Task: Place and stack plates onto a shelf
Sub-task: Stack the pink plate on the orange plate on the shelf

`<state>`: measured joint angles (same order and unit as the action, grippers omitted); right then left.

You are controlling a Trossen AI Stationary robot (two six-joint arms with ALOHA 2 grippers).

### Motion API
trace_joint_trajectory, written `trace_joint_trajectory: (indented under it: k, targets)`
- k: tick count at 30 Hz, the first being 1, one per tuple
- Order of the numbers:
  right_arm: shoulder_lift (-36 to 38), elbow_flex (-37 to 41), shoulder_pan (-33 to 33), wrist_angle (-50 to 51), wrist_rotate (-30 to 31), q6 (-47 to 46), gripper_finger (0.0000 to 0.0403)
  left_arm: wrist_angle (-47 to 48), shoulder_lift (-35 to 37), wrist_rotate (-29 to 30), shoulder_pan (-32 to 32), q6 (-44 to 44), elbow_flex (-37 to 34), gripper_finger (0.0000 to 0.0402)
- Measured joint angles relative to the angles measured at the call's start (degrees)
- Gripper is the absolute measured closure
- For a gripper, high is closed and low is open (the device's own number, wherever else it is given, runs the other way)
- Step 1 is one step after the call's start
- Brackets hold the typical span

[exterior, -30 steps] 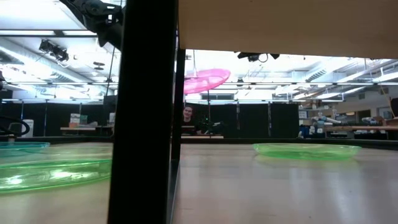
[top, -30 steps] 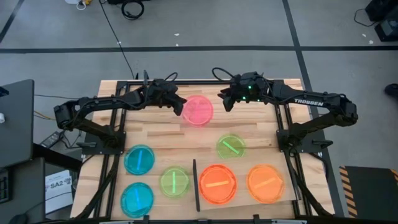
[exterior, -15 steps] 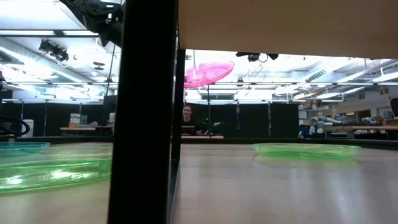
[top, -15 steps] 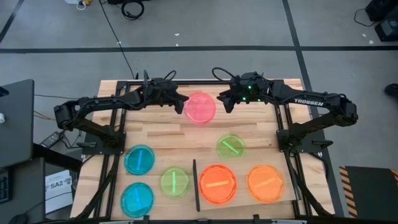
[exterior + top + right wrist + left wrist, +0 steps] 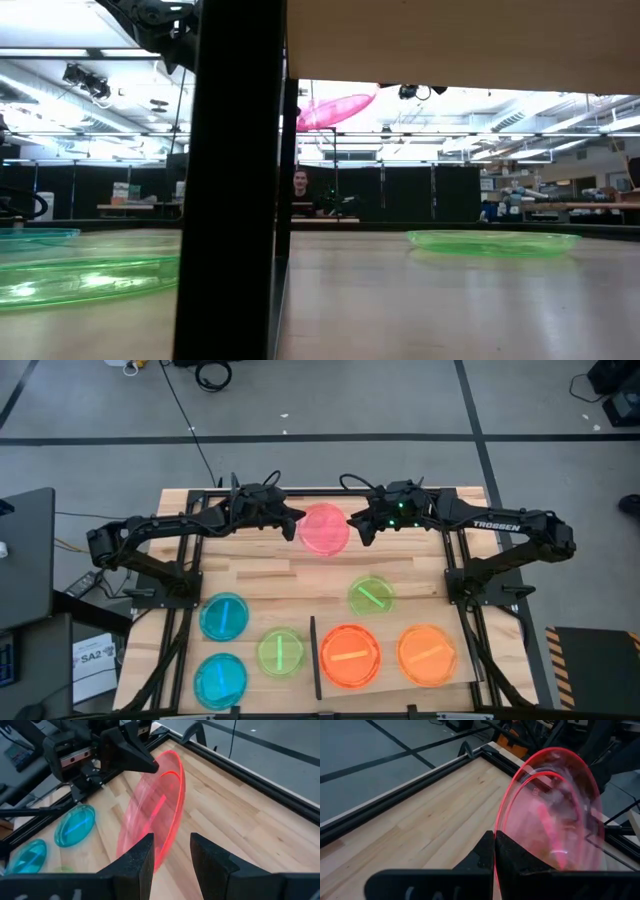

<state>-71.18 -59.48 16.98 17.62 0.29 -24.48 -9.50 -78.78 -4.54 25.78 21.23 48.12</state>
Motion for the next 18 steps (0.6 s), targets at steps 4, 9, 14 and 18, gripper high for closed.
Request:
trace_joint_trajectory:
  k: [4, 9, 14, 18]
  targets:
    - [-1.19, -0.02, -0.67, -0.28, 0.10, 0.02, 0.0270, 0.00, 0.00, 0.04, 0.00, 0.02, 0.00, 0.0394]
    - [-4.69, -0.04, -1.24, -2.56, 0.09, 0.19, 0.0270, 0.00, 0.00, 0.04, 0.00, 0.20, 0.00, 0.0394]
    - [-6.38, -0.04, -1.23, -3.45, -0.26, 0.60, 0.0276, 0.04, 0.00, 0.04, 0.02, 0.17, 0.00, 0.0394]
    - [-6.34, -0.04, -1.21, -3.46, -0.24, 0.63, 0.0288, 0.10, 0.00, 0.03, 0.00, 0.13, 0.00, 0.0393]
